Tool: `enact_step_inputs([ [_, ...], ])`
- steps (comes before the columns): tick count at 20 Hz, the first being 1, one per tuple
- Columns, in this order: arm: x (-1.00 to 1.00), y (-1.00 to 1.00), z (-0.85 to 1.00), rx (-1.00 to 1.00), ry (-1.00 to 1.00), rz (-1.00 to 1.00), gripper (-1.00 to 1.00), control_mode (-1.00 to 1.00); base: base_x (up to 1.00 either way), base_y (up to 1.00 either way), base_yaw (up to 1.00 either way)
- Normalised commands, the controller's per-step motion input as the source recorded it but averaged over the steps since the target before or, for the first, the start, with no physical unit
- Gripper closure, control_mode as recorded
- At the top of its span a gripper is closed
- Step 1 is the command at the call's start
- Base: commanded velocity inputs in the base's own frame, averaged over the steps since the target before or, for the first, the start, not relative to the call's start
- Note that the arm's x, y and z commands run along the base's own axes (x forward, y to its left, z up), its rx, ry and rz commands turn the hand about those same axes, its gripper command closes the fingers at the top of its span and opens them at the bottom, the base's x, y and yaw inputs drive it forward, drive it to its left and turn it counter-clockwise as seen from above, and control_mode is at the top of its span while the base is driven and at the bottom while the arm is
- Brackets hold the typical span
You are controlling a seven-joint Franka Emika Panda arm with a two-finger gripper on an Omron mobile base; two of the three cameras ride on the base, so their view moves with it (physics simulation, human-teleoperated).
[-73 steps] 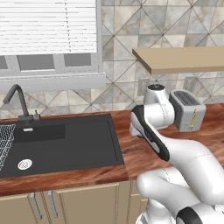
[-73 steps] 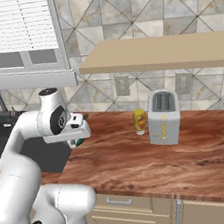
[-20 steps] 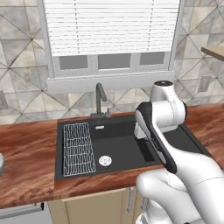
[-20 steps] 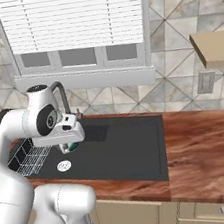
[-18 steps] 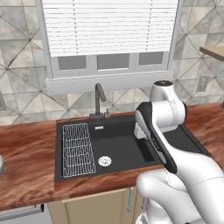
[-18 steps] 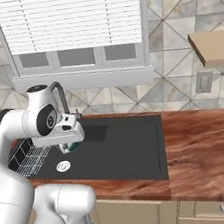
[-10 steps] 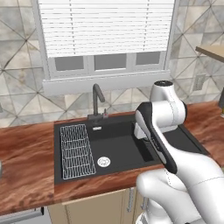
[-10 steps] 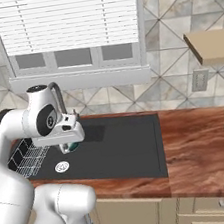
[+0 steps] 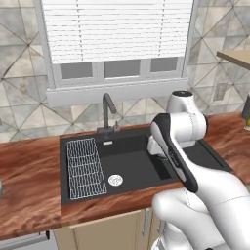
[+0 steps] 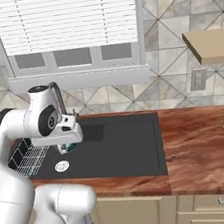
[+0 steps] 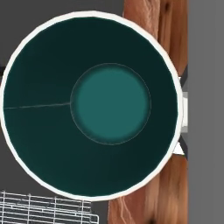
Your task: Pick the mug and place it in the sink. Pick the bowl and place it in the open cabinet and then close the cabinet.
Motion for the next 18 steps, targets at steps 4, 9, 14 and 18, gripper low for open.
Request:
enact_step_inputs([
  [4, 0.17, 0.44, -0.15, 0.24, 0.02, 0.05, 1.0, -1.0, 0.0, 0.0, 0.0],
  [9, 0.25, 0.27, -0.09, 0.16, 0.0, 0.03, 1.0, -1.0, 0.0, 0.0, 0.0],
  [14, 0.35, 0.26, 0.0, -0.09, 0.16, -0.03, 1.0, -1.0, 0.0, 0.0, 0.0],
  [18, 0.39, 0.31, 0.0, -0.11, 0.18, -0.08, 1.0, -1.0, 0.0, 0.0, 0.0],
])
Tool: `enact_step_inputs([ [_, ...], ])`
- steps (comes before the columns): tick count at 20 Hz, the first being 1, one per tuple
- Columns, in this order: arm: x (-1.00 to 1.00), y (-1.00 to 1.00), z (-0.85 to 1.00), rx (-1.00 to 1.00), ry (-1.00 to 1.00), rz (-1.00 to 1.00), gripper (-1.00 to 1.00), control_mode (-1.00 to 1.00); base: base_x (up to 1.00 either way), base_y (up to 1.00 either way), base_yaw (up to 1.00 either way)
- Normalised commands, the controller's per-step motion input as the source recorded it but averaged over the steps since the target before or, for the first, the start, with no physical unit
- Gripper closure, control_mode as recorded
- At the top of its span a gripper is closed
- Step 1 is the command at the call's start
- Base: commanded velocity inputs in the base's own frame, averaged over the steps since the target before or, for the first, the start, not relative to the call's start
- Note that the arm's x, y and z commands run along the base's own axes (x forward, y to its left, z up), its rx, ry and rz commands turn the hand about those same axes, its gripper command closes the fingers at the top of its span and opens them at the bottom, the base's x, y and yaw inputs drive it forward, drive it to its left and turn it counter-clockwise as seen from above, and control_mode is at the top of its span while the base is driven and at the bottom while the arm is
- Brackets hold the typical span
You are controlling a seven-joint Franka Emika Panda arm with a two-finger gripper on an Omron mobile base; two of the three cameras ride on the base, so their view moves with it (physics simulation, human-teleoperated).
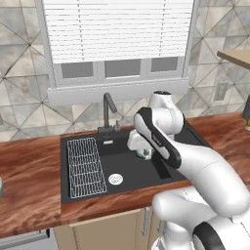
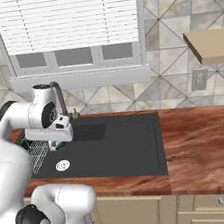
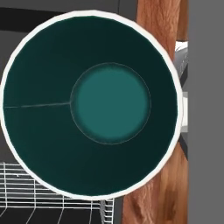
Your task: Pick the mug and place it in the sink. Pick the bowl and place it in the open cabinet and then close the cabinet.
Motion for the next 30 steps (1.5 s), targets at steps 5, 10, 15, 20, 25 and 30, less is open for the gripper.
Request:
enact_step_inputs([
  [5, 0.17, 0.02, -0.07, -0.01, 0.05, -0.04, 1.0, -1.0, 0.0, 0.0, 0.0],
  [10, 0.0, -0.02, -0.31, 0.0, -0.03, 0.0, 1.0, -1.0, 0.0, 0.0, 0.0],
  [15, 0.0, 0.0, -0.4, 0.0, -0.07, 0.0, 1.0, -1.0, 0.0, 0.0, 0.0],
  [20, 0.0, -0.04, -0.24, 0.0, -0.13, 0.0, 1.0, -1.0, 0.0, 0.0, 0.0],
  [25, 0.0, -0.11, -0.11, 0.0, -0.04, 0.0, 1.0, -1.0, 0.0, 0.0, 0.0],
  [30, 0.02, -0.08, -0.13, 0.0, 0.0, 0.0, 1.0, -1.0, 0.0, 0.0, 0.0],
])
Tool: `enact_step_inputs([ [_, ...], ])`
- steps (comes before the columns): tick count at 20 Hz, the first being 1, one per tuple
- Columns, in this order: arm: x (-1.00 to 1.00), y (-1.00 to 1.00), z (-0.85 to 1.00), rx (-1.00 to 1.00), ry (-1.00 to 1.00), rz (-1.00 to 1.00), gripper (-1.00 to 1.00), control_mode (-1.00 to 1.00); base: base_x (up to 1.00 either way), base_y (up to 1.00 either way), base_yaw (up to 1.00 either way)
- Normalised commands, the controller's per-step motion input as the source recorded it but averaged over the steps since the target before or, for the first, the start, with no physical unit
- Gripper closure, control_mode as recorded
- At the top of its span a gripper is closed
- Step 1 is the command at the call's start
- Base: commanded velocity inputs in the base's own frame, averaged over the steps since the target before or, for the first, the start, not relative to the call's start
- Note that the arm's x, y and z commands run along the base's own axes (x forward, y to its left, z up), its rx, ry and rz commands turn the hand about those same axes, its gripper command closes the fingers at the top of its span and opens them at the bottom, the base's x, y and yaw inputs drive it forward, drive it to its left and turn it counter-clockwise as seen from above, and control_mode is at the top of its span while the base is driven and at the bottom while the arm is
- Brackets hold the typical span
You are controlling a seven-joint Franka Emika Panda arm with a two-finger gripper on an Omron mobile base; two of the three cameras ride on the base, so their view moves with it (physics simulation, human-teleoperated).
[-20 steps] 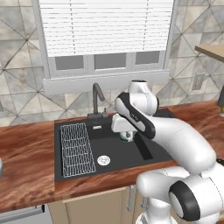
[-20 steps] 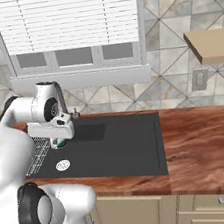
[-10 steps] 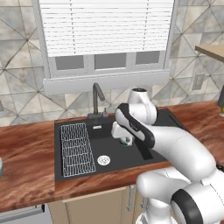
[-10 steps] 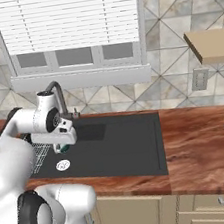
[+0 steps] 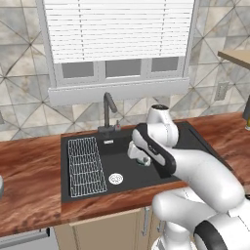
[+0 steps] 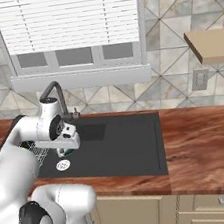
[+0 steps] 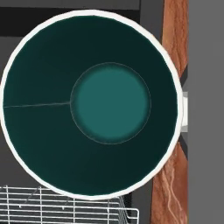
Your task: Pick the mug and place it in the sink. Pick the bowl and place it in the open cabinet and then close the cabinet.
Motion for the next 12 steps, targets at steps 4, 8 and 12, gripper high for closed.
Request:
enact_step_inputs([
  [4, 0.16, 0.0, -0.09, 0.0, 0.0, 0.0, 1.0, -1.0, 0.0, 0.0, 0.0],
  [8, 0.18, 0.0, -0.12, 0.0, 0.0, 0.0, 1.0, -1.0, 0.0, 0.0, 0.0],
  [12, 0.17, 0.0, -0.14, 0.0, 0.0, 0.0, 1.0, -1.0, 0.0, 0.0, 0.0],
])
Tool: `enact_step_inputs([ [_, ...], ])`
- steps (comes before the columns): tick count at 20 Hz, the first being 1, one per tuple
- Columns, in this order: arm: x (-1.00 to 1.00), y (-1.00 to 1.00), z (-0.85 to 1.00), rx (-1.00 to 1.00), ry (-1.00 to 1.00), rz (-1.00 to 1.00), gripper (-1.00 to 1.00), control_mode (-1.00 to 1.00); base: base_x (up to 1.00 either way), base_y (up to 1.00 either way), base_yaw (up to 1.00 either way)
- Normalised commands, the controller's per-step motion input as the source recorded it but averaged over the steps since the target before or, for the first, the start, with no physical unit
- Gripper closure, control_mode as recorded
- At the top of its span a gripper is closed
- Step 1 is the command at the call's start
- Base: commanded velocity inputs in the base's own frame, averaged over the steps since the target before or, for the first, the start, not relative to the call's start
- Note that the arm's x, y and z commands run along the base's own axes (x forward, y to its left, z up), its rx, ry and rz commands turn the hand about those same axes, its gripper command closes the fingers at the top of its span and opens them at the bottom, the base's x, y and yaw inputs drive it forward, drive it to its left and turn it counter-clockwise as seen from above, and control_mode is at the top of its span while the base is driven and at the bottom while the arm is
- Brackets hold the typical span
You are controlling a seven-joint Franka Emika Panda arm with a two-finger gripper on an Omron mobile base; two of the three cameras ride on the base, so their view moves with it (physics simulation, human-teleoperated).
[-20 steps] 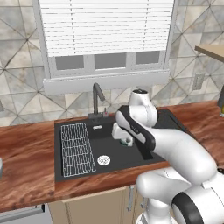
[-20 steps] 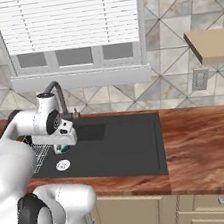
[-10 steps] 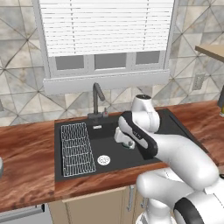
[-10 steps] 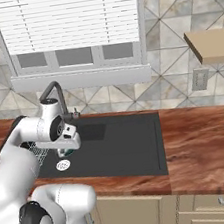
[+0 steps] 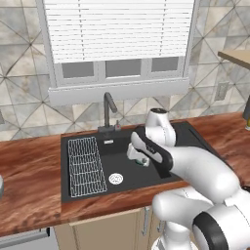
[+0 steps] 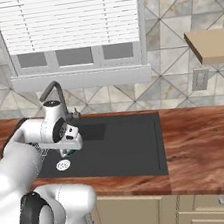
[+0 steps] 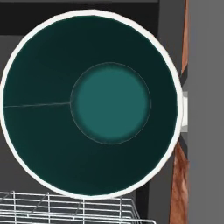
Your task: Pick the mug and place it in the sink. Pick the bowl and place it in the open cabinet and then close the cabinet.
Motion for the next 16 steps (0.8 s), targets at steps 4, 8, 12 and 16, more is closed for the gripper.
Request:
enact_step_inputs([
  [4, 0.22, 0.0, -0.2, 0.0, 0.0, 0.0, 1.0, -1.0, 0.0, 0.0, 0.0],
  [8, 0.24, 0.0, -0.22, 0.0, 0.0, 0.0, 1.0, -1.0, 0.0, 0.0, 0.0],
  [12, 0.28, 0.0, -0.24, 0.0, 0.0, 0.0, 1.0, -1.0, 0.0, 0.0, 0.0],
  [16, 0.22, 0.0, -0.26, 0.0, 0.0, 0.0, 1.0, -1.0, 0.0, 0.0, 0.0],
])
